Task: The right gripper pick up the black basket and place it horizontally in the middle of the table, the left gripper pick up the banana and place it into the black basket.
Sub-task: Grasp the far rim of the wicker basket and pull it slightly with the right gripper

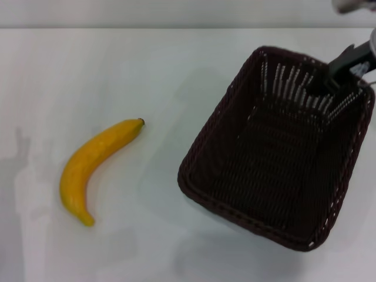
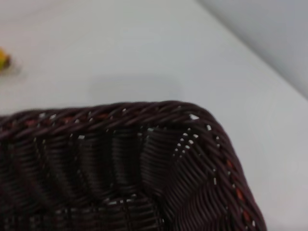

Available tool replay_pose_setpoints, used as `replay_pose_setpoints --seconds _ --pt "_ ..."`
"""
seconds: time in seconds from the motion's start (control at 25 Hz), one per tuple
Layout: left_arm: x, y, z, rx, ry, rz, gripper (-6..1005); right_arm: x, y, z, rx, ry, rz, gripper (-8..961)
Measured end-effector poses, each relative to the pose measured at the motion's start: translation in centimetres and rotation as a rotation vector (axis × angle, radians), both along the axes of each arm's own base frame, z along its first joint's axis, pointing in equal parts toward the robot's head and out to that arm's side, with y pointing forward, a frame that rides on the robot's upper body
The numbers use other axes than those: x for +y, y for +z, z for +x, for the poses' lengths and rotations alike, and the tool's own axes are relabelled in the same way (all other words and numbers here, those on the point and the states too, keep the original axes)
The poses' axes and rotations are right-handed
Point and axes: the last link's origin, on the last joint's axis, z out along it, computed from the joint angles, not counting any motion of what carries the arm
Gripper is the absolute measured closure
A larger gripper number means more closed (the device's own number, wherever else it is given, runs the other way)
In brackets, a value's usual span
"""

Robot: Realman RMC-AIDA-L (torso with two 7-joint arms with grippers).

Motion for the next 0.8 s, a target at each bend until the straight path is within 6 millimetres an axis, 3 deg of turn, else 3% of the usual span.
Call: replay_pose_setpoints --seconds 0.8 --pt "0.0 0.2 -0.4 -0.018 -0.011 -0.001 110 -2.3 4.1 -0.4 0.184 -0.3 0.183 712"
